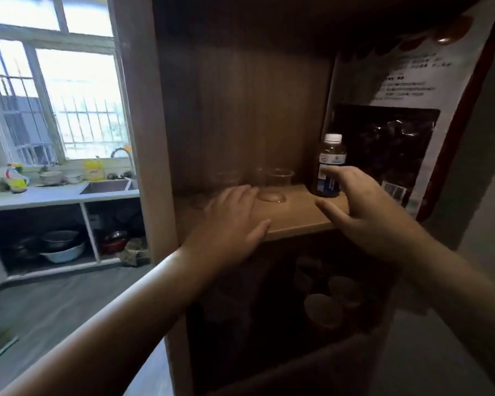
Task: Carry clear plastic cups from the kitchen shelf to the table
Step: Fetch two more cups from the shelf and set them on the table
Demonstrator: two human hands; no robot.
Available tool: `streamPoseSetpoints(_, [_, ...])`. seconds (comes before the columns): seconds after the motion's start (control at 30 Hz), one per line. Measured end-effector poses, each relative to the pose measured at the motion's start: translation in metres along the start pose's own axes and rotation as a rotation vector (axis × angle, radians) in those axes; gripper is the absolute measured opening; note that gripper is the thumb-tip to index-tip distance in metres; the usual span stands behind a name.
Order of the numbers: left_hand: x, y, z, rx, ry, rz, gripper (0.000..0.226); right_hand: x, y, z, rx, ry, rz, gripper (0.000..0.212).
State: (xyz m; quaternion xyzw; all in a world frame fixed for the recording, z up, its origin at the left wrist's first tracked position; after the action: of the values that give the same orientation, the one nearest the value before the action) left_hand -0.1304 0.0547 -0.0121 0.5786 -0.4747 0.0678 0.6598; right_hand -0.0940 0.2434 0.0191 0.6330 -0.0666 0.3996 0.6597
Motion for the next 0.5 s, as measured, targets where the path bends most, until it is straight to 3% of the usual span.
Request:
streamPoseSetpoints(0.23, [-0.044,0.044,0.023,0.217,0.168,-0.041,0.064,-0.065,0.055,-0.065,-0.016,0.170,0.150,0.050])
streamPoseSetpoints(0.5, [-0.052,0.062,0.032,0.253,0.280,-0.067,0.060,-0.121,0.090,-0.082,0.082,0.241,0.136,0.049])
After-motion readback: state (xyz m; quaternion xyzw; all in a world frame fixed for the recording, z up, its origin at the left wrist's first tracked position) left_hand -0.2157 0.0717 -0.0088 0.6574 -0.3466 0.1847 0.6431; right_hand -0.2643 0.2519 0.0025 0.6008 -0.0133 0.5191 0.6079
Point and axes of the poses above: each hand's wrist, its own y-axis towards the middle knuckle, its own x-axis out of the back of the hand, z = x × y, the point moved 5 cm from there along y, towards the middle knuckle, and after that the axes turned 11 degrees about -z, right-handed, at the moved point
